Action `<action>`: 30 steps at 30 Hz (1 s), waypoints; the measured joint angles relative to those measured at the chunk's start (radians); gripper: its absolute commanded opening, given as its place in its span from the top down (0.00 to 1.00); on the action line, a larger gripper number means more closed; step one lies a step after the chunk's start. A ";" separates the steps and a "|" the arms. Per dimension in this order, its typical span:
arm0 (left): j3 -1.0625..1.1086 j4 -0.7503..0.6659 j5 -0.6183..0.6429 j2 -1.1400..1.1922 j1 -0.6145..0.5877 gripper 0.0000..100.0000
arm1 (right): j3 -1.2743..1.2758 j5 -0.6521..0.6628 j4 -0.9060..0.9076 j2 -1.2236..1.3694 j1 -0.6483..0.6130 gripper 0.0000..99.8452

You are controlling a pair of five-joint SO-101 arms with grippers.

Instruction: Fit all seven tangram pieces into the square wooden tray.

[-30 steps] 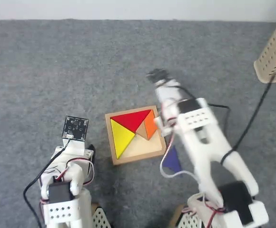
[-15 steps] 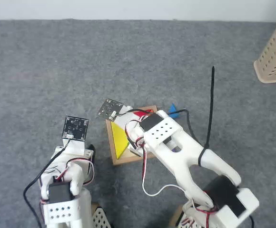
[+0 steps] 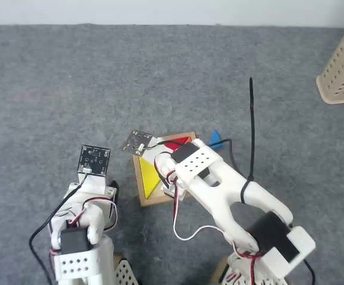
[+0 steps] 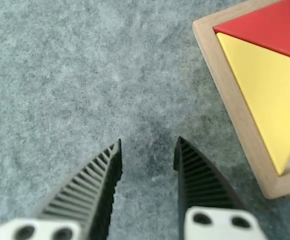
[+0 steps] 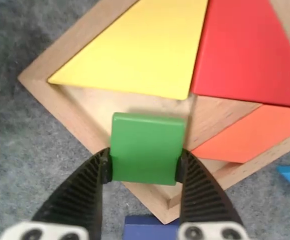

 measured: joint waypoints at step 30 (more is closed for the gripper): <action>0.000 0.000 0.000 0.000 0.000 0.83 | 0.000 0.002 0.000 0.000 -0.002 0.83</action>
